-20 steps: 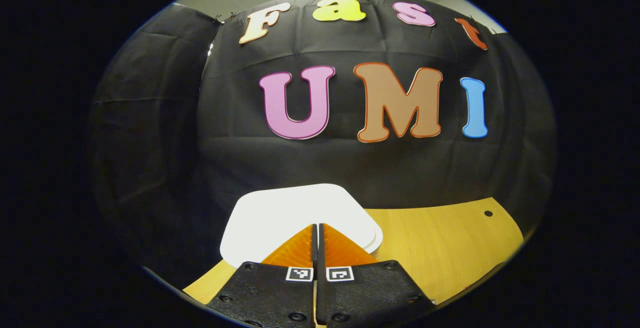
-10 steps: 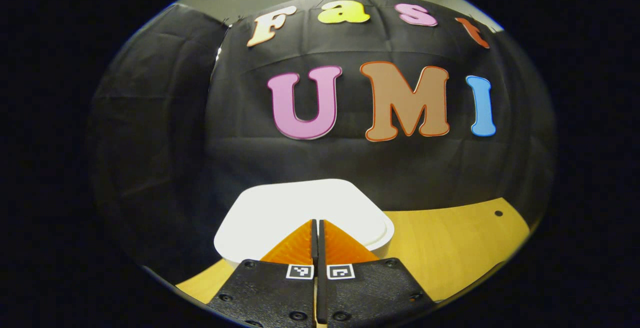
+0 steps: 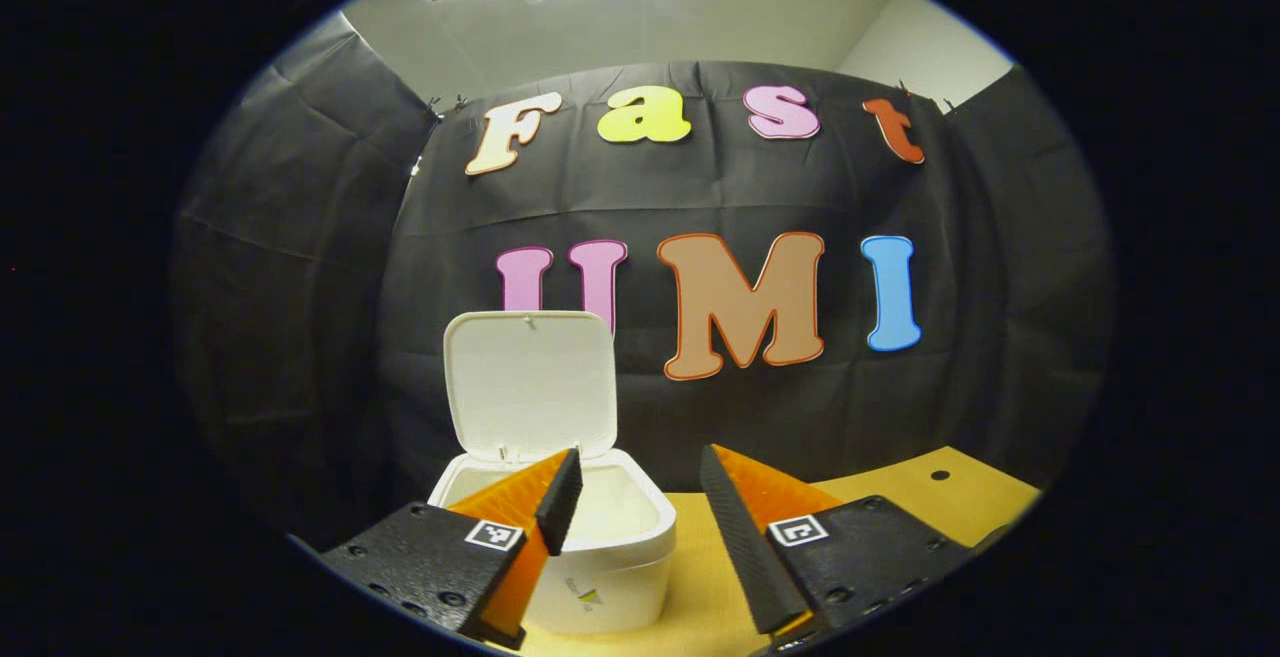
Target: Press the lid of the desktop garbage bin to open it, pick up the crumpled paper on the desktop and throw it into the bin, then pick up the pop can on the desktop and drop it into the bin, and finally close the garbage bin lid.
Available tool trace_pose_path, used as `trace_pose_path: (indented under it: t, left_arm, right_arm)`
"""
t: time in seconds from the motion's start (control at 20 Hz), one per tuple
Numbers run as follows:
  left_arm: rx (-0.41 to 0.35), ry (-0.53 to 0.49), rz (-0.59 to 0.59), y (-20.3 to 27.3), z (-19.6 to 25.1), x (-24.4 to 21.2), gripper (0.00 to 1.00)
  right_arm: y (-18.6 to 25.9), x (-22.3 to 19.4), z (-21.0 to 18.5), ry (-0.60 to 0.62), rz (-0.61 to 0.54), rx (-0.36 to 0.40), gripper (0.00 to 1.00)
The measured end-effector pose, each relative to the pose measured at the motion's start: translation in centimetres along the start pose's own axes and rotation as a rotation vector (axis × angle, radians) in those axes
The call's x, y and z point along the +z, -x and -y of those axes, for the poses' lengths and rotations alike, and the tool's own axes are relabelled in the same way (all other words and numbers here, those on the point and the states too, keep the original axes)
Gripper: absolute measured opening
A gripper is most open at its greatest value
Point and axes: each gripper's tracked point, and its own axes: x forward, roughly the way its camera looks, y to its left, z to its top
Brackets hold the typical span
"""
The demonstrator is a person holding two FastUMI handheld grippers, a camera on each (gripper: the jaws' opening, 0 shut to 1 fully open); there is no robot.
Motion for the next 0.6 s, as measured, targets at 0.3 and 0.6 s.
trace_pose_path:
  t: [0.3,0.6]
  left_arm:
    - [-0.059,-0.001,0.024,5.0,3.1,0.1,0.90]
    - [-0.119,-0.007,0.028,8.6,6.0,0.4,0.94]
  right_arm:
    - [-2.7,-6.6,0.7,-0.014,-0.170,0.012,0.96]
    - [-4.6,-16.6,2.2,0.018,-0.389,-0.013,0.96]
